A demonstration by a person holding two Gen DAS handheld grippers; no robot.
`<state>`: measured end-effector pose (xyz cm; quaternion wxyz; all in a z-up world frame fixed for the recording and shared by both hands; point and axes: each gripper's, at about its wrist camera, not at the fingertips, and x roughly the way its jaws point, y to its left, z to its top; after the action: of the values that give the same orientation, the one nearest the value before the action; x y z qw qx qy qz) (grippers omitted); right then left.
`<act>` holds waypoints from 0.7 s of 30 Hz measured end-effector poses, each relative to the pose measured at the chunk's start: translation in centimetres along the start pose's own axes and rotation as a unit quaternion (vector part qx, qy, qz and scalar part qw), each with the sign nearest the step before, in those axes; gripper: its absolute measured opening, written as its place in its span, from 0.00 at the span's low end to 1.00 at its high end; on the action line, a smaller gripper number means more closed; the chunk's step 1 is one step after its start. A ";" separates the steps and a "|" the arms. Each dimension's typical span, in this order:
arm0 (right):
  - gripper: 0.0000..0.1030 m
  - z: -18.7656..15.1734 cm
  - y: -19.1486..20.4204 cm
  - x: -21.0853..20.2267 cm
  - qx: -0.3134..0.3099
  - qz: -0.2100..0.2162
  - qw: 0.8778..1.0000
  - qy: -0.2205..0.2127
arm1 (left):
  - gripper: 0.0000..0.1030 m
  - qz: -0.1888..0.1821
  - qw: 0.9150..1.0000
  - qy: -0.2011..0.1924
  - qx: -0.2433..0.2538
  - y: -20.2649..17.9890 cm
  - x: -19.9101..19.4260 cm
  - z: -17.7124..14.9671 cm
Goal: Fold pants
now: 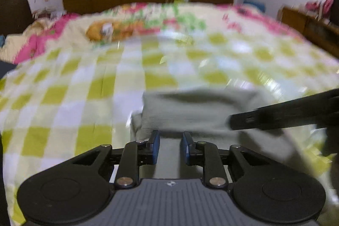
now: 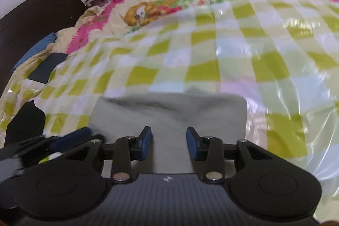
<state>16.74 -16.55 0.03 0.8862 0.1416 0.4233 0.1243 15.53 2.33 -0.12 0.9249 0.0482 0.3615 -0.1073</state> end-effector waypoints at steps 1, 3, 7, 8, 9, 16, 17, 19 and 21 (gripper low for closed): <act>0.36 -0.3 -0.2 0.1 0.000 -0.002 1.000 0.007 | 0.37 0.002 1.000 0.010 -0.006 0.4 0.4 -0.2; 0.36 -0.6 -0.4 -0.4 0.003 0.000 1.000 0.006 | 0.38 -0.001 1.000 0.011 -0.021 1.1 0.1 -0.4; 0.37 -0.8 0.0 -2.4 0.019 0.005 1.000 -0.013 | 0.38 0.025 0.999 -0.003 -0.035 1.7 -2.1 -0.6; 0.38 -0.9 0.1 -2.8 0.021 0.005 1.000 -0.014 | 0.38 0.030 0.999 0.000 -0.036 1.7 -2.5 -0.8; 0.37 -1.2 0.3 -2.9 0.020 0.000 1.000 -0.010 | 0.38 0.033 0.999 0.006 -0.033 1.6 -2.4 -1.1; 0.38 -2.7 0.4 -3.8 0.033 -0.015 0.999 0.011 | 0.41 0.050 0.998 0.031 -0.023 1.4 -3.1 -2.0; 0.38 -2.7 0.4 -4.3 0.032 -0.014 0.999 0.008 | 0.41 0.046 0.998 0.027 -0.026 1.5 -3.8 -1.9; 0.39 -2.7 0.4 -5.0 0.026 -0.015 1.000 0.006 | 0.41 0.040 0.999 0.021 -0.020 1.4 -4.8 -1.8; 0.41 -2.8 -0.3 -5.7 0.035 -0.014 0.999 -0.003 | 0.42 0.038 0.999 0.018 -0.012 1.3 -5.4 -1.9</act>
<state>11.09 -18.32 2.27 0.8834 0.1668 0.4270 0.0971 10.65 4.78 2.17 0.9221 0.0527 0.3774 -0.0671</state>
